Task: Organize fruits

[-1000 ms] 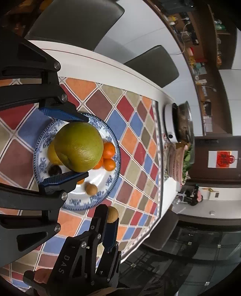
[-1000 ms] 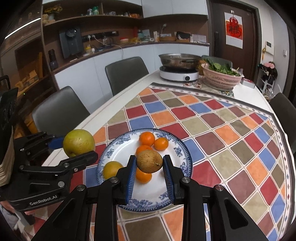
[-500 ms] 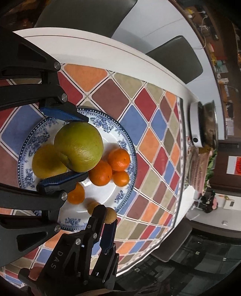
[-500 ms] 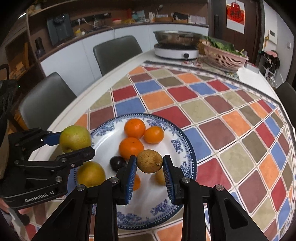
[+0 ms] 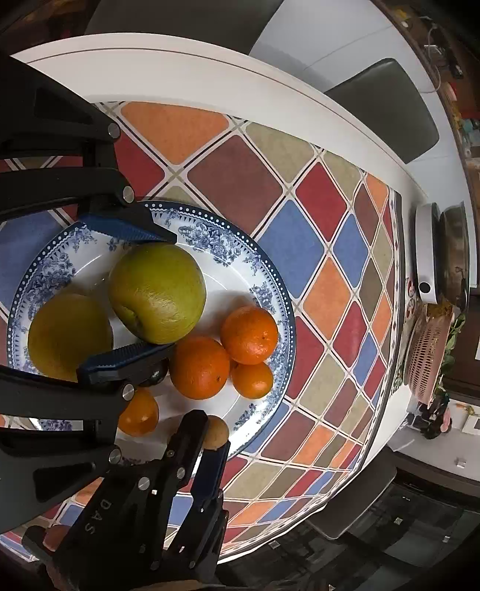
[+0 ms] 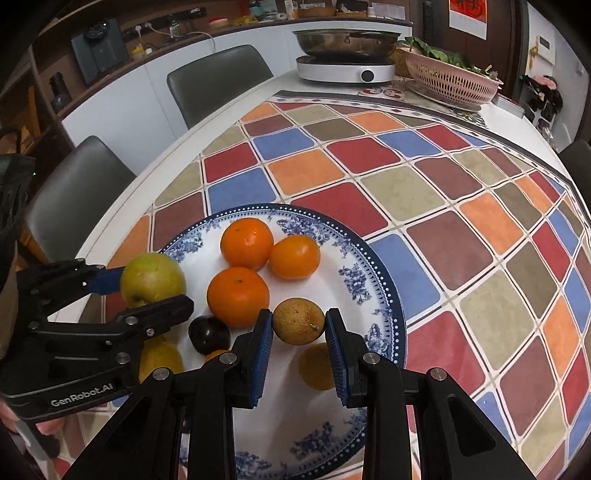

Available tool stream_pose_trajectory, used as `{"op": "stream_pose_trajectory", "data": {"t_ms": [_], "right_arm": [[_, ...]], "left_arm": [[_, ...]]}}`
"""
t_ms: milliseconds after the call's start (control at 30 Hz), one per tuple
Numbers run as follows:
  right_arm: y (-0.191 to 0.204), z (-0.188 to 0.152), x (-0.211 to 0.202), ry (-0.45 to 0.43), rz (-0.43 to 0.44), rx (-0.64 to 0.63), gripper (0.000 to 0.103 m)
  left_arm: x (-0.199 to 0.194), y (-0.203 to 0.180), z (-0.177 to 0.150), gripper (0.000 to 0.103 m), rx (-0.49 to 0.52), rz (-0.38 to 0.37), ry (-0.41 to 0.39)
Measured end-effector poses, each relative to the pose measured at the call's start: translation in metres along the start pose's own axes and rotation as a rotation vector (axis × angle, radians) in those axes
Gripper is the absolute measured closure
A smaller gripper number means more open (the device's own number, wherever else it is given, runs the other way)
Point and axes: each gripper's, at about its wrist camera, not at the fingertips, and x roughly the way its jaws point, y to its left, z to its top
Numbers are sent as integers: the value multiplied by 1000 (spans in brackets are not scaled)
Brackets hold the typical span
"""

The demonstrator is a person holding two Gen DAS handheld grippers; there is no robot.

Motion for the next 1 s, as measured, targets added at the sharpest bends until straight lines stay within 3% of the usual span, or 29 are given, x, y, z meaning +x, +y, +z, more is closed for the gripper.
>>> {"op": "stream_pose_trajectory", "data": {"t_ms": [100, 167, 233, 700, 767, 833, 1000], "right_arm": [[0, -1, 0, 3, -2, -2, 72], [0, -1, -1, -1, -1, 0, 68], [1, -2, -4, -8, -9, -3, 67], [6, -20, -66, -117, -45, -7, 67], [9, -27, -80, -142, -42, 2, 66], [12, -36, -93, -162, -38, 8, 58], [23, -65, -130, -224, -49, 2, 57]], "left_arm": [[4, 0, -1, 50, 2, 16, 7], [-1, 0, -1, 38, 1, 35, -25], [-7, -1, 0, 34, 5, 36, -46], [-73, -23, -18, 34, -6, 164, -177], [-88, -29, -26, 34, -11, 165, -202], [-102, -34, -36, 34, -17, 179, -228], [-135, -49, -73, 33, -14, 228, -295]]}}
